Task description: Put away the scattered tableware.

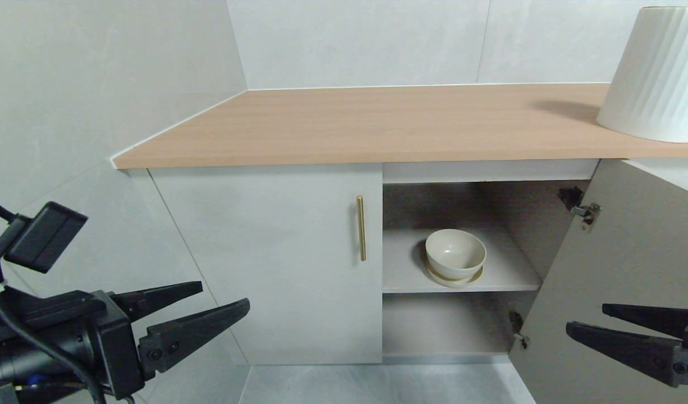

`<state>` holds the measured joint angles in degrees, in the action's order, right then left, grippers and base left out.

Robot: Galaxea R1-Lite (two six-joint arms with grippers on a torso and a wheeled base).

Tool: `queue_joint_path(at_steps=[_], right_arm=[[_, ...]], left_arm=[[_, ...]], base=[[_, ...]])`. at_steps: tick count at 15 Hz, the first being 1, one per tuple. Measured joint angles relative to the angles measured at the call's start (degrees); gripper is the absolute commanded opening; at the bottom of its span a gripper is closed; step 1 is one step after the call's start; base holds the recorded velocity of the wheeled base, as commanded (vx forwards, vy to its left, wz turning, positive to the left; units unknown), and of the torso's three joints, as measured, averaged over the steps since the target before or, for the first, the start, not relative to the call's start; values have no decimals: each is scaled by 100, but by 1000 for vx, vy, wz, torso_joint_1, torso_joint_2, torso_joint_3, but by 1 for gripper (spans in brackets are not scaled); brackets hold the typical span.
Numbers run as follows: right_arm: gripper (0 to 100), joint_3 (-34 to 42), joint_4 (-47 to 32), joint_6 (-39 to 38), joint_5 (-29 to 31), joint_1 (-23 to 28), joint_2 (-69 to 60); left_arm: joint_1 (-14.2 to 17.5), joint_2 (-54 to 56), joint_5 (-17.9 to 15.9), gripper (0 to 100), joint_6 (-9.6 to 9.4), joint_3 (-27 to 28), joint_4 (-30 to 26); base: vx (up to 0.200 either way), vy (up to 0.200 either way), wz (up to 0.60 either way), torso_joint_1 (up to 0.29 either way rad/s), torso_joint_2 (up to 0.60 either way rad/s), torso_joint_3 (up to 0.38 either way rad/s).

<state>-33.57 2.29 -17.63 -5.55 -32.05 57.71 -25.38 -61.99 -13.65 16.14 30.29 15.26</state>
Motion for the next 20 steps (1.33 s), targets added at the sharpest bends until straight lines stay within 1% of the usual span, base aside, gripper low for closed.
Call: queue_joint_path(at_steps=[3,7,9,20], right_arm=[[100,17,-2,4,2,0,4],[100,26,-2,6,11,0,15],[100,33,-2,6,11,0,26],[100,52,-2,6,11,0,48]], left_arm=[[-55,-44,5,100,-11,0,0],[-94,-99,41,100,-249,-30,0],[-99,-112,46,100,-271,-39,-10],[-118,-162,30,100,-265,-32,-27]], base=[[0,0,0,0,0,0],[0,0,0,0,0,0],[0,0,0,0,0,0],[-200,0,0,5,4,4]])
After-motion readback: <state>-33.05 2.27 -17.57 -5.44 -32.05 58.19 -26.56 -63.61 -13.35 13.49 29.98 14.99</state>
